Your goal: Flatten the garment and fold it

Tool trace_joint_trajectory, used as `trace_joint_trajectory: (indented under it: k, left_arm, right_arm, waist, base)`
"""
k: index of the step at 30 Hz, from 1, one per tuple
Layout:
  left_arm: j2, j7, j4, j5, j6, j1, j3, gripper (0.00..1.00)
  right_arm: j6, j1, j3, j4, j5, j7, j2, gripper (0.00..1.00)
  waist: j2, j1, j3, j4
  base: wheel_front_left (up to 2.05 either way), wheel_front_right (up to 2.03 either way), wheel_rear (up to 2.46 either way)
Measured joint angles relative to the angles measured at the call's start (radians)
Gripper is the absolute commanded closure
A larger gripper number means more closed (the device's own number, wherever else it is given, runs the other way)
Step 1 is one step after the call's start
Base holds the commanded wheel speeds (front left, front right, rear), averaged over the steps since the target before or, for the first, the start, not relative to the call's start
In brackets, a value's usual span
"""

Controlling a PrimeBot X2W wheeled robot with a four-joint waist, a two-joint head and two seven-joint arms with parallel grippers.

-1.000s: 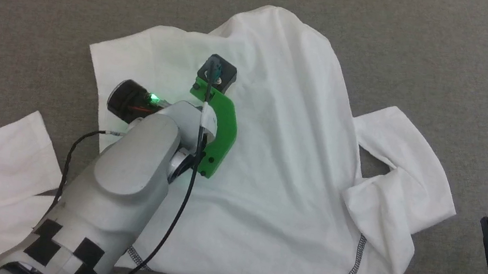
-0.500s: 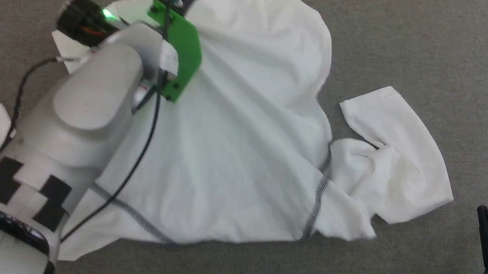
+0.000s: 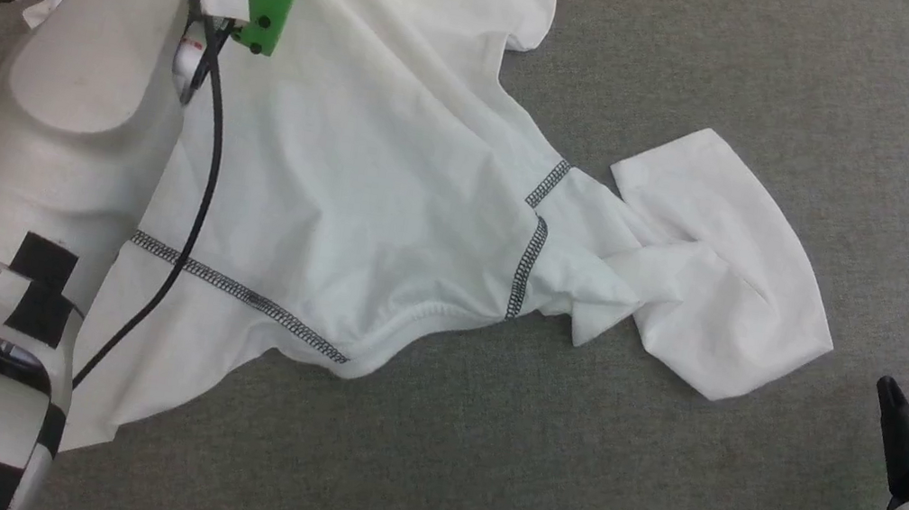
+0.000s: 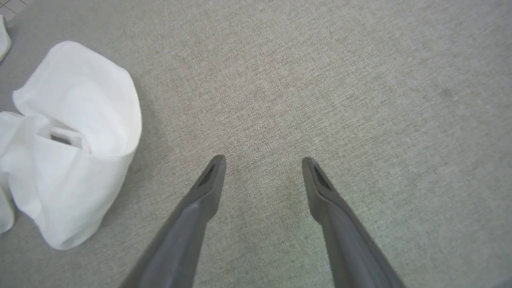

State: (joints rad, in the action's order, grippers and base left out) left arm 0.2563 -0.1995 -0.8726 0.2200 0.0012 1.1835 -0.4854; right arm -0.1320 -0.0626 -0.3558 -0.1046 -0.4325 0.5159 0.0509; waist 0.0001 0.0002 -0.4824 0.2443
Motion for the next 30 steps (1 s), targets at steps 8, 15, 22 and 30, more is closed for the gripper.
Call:
trace_joint_trajectory:
  k: [8,15,22,30]
  left_arm:
    - [-0.03,0.196,0.047,0.177,-0.04,-0.05,0.142,0.0]
    - [-0.002,0.38,0.286,0.265,-0.022,-0.332,0.247,0.0]
    - [0.021,0.411,0.598,0.302,0.092,-0.767,0.303,0.0]
    - [-0.004,0.413,0.785,0.301,0.185,-1.098,0.295,0.0]
  right_arm:
    - [0.0,0.0,0.042,-0.025,0.013,-0.005,0.0,0.0]
    - [0.0,0.024,0.098,-0.059,0.025,0.024,0.001,0.0]
    - [0.0,0.068,0.203,-0.099,0.067,0.077,0.0,0.0]
    - [0.0,0.068,0.349,-0.053,0.157,0.119,-0.001,0.0]
  waist:
    - [0.0,0.0,0.054,-0.03]
    - [0.0,-0.0002,0.149,-0.093]
    - [0.0,-0.0002,0.239,-0.175]
    - [-0.0001,-0.0002,0.311,-0.252]
  base:
    - [0.0,0.0,0.0]
    - [0.0,0.0,0.0]
    - [0.0,0.0,0.0]
    - [0.0,0.0,0.0]
